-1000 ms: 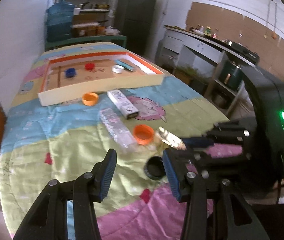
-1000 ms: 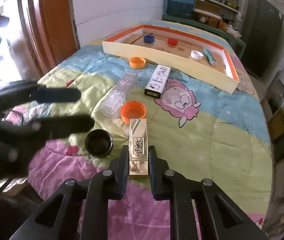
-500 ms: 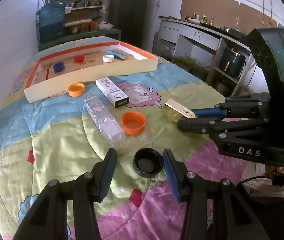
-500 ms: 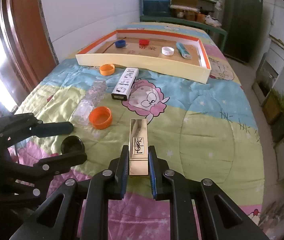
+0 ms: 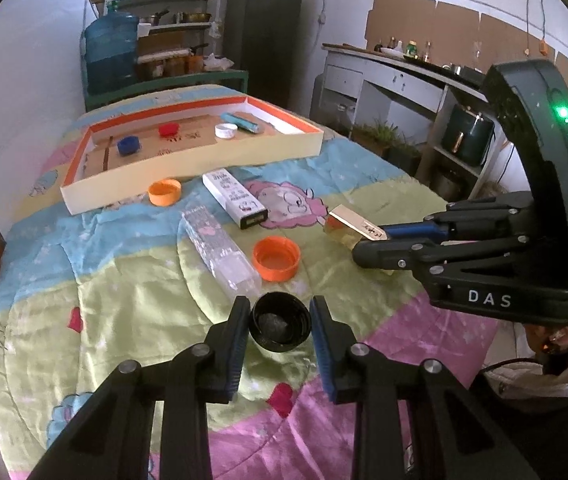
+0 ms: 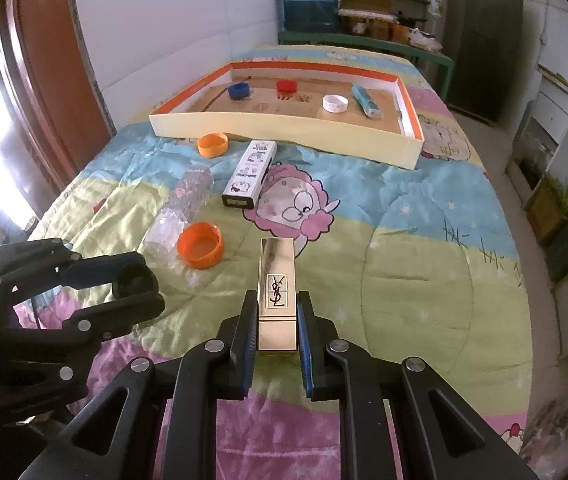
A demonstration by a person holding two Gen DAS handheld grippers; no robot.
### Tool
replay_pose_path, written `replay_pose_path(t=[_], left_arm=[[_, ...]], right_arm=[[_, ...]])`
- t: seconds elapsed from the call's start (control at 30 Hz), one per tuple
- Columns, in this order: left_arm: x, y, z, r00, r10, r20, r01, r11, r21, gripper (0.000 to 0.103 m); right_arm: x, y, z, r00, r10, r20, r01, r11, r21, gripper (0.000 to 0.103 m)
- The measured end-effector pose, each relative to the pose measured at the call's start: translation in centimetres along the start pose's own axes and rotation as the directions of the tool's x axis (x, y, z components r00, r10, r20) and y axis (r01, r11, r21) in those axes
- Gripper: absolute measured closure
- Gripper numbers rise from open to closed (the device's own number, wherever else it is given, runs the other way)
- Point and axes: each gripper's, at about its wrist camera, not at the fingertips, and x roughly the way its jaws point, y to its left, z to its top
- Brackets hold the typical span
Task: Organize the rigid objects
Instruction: 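Grasp the black cap with the left tool while the right tool grasps the gold lipstick box, then carry the black cap into the box with the left tool while the right tool carries the gold box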
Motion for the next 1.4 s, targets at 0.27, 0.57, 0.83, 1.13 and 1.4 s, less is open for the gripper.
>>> replay_pose_path(t=[0.27,0.57,0.83,1.13,1.4], left_arm=[[-1.4,1.3,2.1,0.998,0.036,0.049,-0.035,0.999,-0.028,0.072],[-1.8,3.8,5.4,0.994,0.079,0.072,-0.072,0.992,-0.101,0.072],[-1.5,6.5,9.1,0.986,0.123,0.111,-0.106,0.983,-0.152,0.072],[0.2,9.3,12.7,0.977,0.181,0.113,-0.156,0.968,-0.197,0.072],[1.4,11.3,14.9,0.97,0.21,0.121,-0.178,0.956,-0.233,0.072]], right_arm=[[-0.6,-0.2,2.1,0.999,0.006,0.046,-0.006,1.0,-0.011,0.085],[-1.0,-0.3,5.3,0.994,0.008,0.108,-0.003,0.999,-0.043,0.085],[-0.6,-0.7,8.1,0.991,0.018,0.132,-0.009,0.998,-0.067,0.085],[0.2,-0.5,12.2,0.986,0.031,0.164,-0.012,0.993,-0.117,0.085],[1.9,0.0,15.4,0.983,0.074,0.169,-0.051,0.99,-0.134,0.085]])
